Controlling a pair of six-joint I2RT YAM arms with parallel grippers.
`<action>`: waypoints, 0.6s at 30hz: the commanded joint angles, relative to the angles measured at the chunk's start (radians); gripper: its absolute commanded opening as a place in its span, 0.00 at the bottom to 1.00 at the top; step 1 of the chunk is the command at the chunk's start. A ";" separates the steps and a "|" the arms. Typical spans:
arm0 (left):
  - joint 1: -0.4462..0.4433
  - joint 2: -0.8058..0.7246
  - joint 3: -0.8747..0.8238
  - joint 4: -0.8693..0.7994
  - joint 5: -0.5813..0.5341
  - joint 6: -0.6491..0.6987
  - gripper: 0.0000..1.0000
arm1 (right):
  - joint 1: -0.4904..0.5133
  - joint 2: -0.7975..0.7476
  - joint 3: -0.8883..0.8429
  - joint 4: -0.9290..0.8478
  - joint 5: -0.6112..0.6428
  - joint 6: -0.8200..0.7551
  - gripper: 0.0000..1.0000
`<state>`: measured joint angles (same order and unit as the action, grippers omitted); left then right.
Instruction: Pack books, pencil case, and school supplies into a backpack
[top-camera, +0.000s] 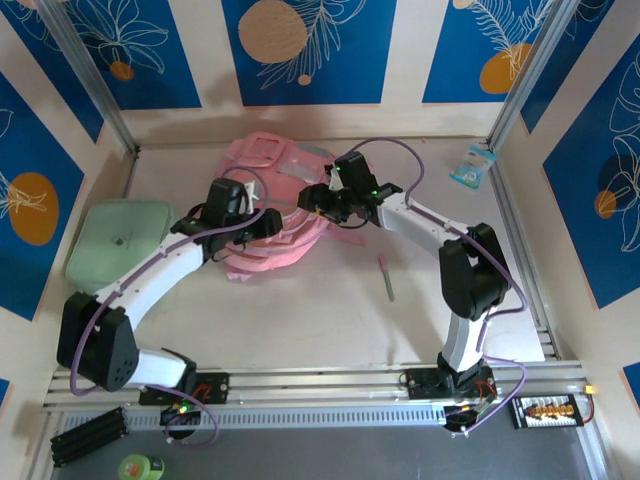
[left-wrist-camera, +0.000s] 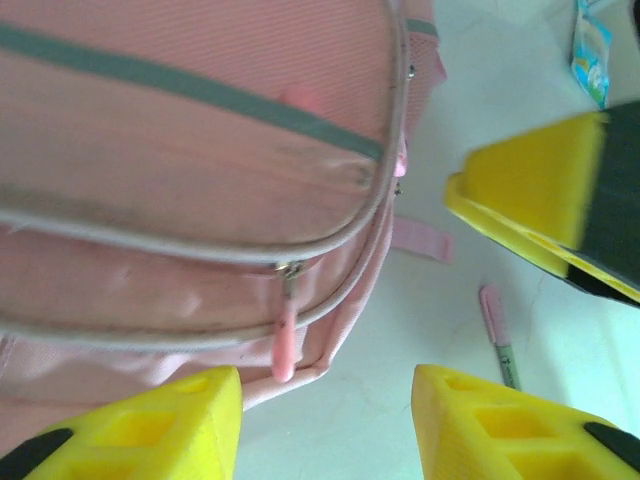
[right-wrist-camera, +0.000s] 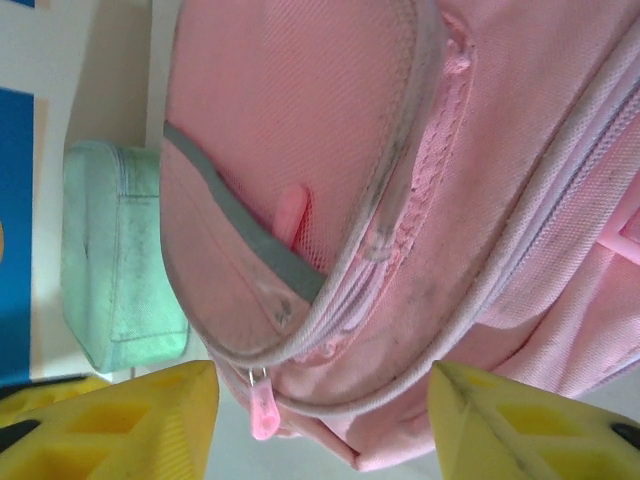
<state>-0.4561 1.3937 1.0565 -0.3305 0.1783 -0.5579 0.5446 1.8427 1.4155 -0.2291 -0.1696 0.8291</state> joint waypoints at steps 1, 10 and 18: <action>-0.040 0.056 0.067 -0.089 -0.093 0.121 0.46 | -0.010 0.032 0.060 -0.053 -0.020 0.113 0.55; -0.096 0.188 0.186 -0.189 -0.201 0.184 0.29 | -0.012 0.102 0.131 -0.067 -0.042 0.137 0.49; -0.100 0.238 0.198 -0.181 -0.190 0.184 0.23 | -0.009 0.153 0.184 -0.090 -0.067 0.126 0.44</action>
<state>-0.5468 1.6165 1.2209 -0.4915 0.0055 -0.3901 0.5362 1.9739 1.5642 -0.2863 -0.2031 0.9520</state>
